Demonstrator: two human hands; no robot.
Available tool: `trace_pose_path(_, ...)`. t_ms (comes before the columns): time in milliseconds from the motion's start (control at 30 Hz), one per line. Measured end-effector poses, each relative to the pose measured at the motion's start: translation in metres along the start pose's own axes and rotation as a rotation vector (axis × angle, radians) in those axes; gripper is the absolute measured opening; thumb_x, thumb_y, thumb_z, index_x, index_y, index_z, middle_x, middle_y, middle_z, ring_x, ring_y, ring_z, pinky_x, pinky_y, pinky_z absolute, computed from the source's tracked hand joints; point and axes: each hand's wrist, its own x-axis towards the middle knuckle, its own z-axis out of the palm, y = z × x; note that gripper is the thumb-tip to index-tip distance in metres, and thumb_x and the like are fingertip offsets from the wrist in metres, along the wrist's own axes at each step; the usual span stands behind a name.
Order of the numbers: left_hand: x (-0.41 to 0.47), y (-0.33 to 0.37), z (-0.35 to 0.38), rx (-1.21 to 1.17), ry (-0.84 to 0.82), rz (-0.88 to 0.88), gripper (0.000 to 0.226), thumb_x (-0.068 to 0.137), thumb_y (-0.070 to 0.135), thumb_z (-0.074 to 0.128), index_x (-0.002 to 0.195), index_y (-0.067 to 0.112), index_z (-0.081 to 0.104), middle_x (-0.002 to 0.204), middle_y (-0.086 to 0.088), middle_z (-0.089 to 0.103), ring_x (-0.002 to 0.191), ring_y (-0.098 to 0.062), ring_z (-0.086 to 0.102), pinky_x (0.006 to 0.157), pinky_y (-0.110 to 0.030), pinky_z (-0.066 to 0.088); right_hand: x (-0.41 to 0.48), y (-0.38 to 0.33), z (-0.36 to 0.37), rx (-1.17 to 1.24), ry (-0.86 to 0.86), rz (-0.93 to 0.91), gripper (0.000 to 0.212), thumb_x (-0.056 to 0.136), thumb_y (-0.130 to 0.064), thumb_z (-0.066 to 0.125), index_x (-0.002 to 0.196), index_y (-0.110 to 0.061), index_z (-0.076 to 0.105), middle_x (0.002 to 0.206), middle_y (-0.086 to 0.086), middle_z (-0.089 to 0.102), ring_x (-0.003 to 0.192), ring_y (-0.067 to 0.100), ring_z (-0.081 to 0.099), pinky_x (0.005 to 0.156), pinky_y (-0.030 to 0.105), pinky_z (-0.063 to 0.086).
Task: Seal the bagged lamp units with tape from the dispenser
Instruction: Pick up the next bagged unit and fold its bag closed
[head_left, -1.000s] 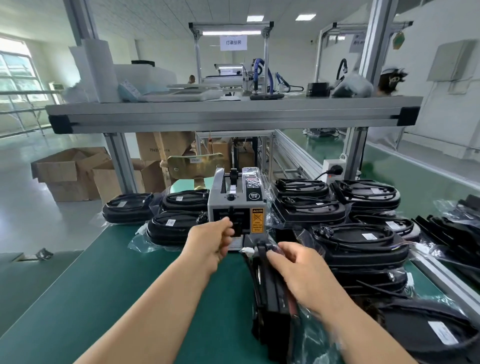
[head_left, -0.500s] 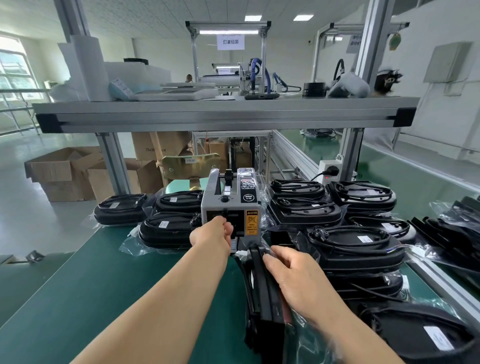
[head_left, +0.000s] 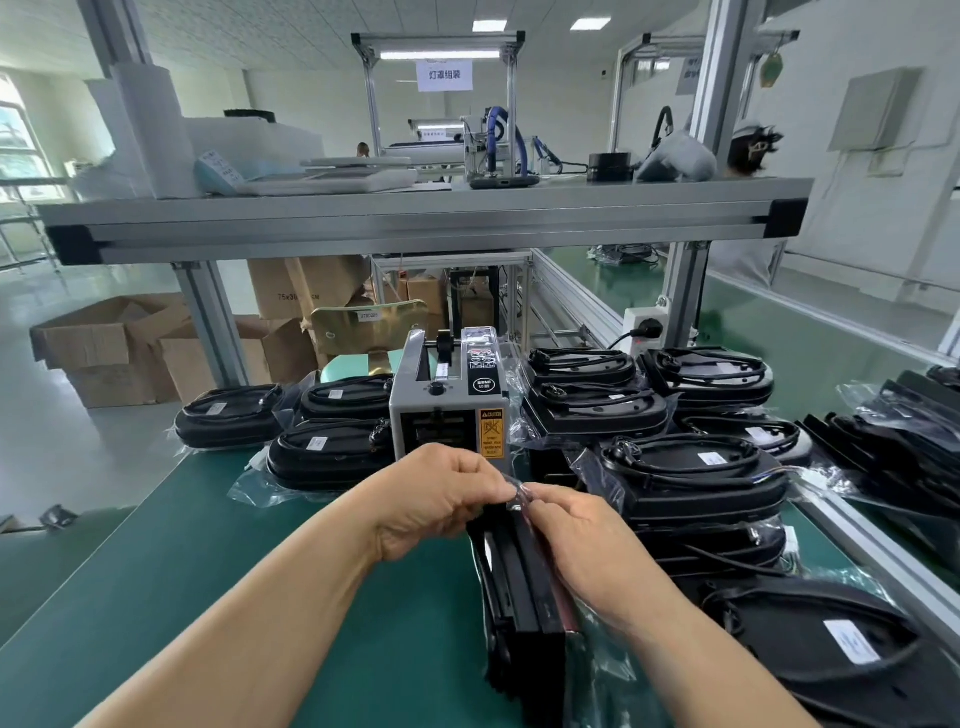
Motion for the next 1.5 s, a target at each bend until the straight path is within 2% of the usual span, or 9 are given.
trace_pose_path(200, 0.004, 0.003, -0.002, 0.111, 0.067, -0.005, 0.014, 0.086, 0.010, 0.071, 0.073, 0.012, 0.065, 0.051, 0.005, 0.048, 0.046, -0.007, 0.037, 0.047, -0.019, 0.028, -0.002, -0.001, 0.000, 0.002, 0.003, 0.024, 0.027, 0.100, -0.032, 0.049, 0.109, -0.040, 0.073, 0.097, -0.018, 0.075, 0.096, -0.002, 0.066, 0.092, 0.026, 0.051)
trace_pose_path(367, 0.003, -0.003, 0.003, 0.022, 0.120, -0.004, 0.011, 0.086, 0.011, 0.071, 0.075, 0.011, 0.068, 0.050, 0.006, 0.045, 0.046, -0.007, 0.034, 0.049, -0.021, 0.027, 0.000, 0.002, 0.000, -0.024, -0.003, -0.004, 0.028, 0.102, -0.031, 0.047, 0.112, -0.037, 0.073, 0.096, -0.019, 0.073, 0.089, -0.009, 0.064, 0.071, 0.005, 0.044)
trace_pose_path(567, 0.004, -0.007, 0.006, -0.040, 0.150, -0.005, 0.023, 0.084, 0.012, 0.073, 0.063, 0.017, 0.068, 0.049, 0.006, 0.043, 0.045, -0.007, 0.033, 0.046, -0.019, 0.028, 0.002, 0.005, 0.001, 0.001, 0.000, -0.016, 0.025, 0.102, -0.032, 0.049, 0.112, -0.038, 0.071, 0.092, -0.019, 0.073, 0.084, -0.014, 0.062, 0.062, 0.001, 0.041)
trace_pose_path(800, 0.006, -0.011, 0.011, -0.031, 0.237, 0.024, 0.029, 0.082, 0.011, 0.074, 0.055, 0.019, 0.068, 0.052, 0.005, 0.052, 0.048, -0.008, 0.037, 0.051, -0.022, 0.030, 0.000, 0.005, 0.002, 0.049, -0.005, -0.022, 0.023, 0.101, -0.033, 0.051, 0.101, -0.040, 0.072, 0.086, -0.028, 0.072, 0.081, -0.013, 0.064, 0.059, 0.001, 0.041)
trace_pose_path(967, 0.006, -0.013, 0.014, -0.057, 0.269, 0.049, 0.024, 0.079, 0.009, 0.074, 0.058, 0.017, 0.066, 0.053, 0.005, 0.057, 0.045, -0.004, 0.044, 0.045, -0.016, 0.037, 0.000, 0.004, 0.002, 0.046, 0.008, -0.027, 0.023, 0.101, -0.033, 0.051, 0.105, -0.039, 0.073, 0.085, -0.023, 0.073, 0.081, -0.015, 0.063, 0.059, 0.000, 0.040)
trace_pose_path(1133, 0.006, -0.013, 0.016, -0.060, 0.288, 0.061, 0.028, 0.078, 0.008, 0.075, 0.054, 0.019, 0.065, 0.056, 0.004, 0.060, 0.044, -0.001, 0.050, 0.044, -0.012, 0.039, -0.001, 0.003, 0.002, 0.076, -0.003, -0.027, 0.024, 0.101, -0.031, 0.051, 0.100, -0.039, 0.073, 0.085, -0.029, 0.071, 0.078, -0.012, 0.065, 0.057, 0.002, 0.041)
trace_pose_path(1233, 0.006, -0.016, 0.017, -0.020, 0.310, 0.074, 0.028, 0.078, 0.012, 0.076, 0.054, 0.020, 0.064, 0.058, 0.005, 0.059, 0.049, -0.002, 0.051, 0.048, -0.013, 0.041, -0.002, 0.003, 0.002, 0.086, -0.001, -0.031, 0.024, 0.101, -0.032, 0.051, 0.096, -0.042, 0.072, 0.085, -0.027, 0.072, 0.078, -0.010, 0.066, 0.057, 0.002, 0.042)
trace_pose_path(1400, 0.007, -0.022, 0.019, 0.060, 0.340, 0.115, 0.025, 0.079, 0.021, 0.076, 0.058, 0.023, 0.063, 0.060, 0.006, 0.057, 0.059, -0.011, 0.047, 0.058, -0.028, 0.041, -0.002, 0.002, 0.001, 0.084, -0.006, -0.033, 0.025, 0.101, -0.031, 0.050, 0.095, -0.039, 0.073, 0.085, -0.019, 0.074, 0.078, -0.006, 0.067, 0.057, 0.004, 0.043)
trace_pose_path(1500, 0.007, -0.025, 0.018, 0.059, 0.344, 0.138, 0.026, 0.082, 0.023, 0.077, 0.058, 0.026, 0.066, 0.059, 0.013, 0.060, 0.056, -0.003, 0.051, 0.059, -0.022, 0.043, -0.002, 0.002, 0.000, 0.084, -0.010, -0.041, 0.024, 0.101, -0.032, 0.050, 0.103, -0.033, 0.074, 0.088, -0.014, 0.076, 0.081, -0.003, 0.067, 0.061, 0.005, 0.045)
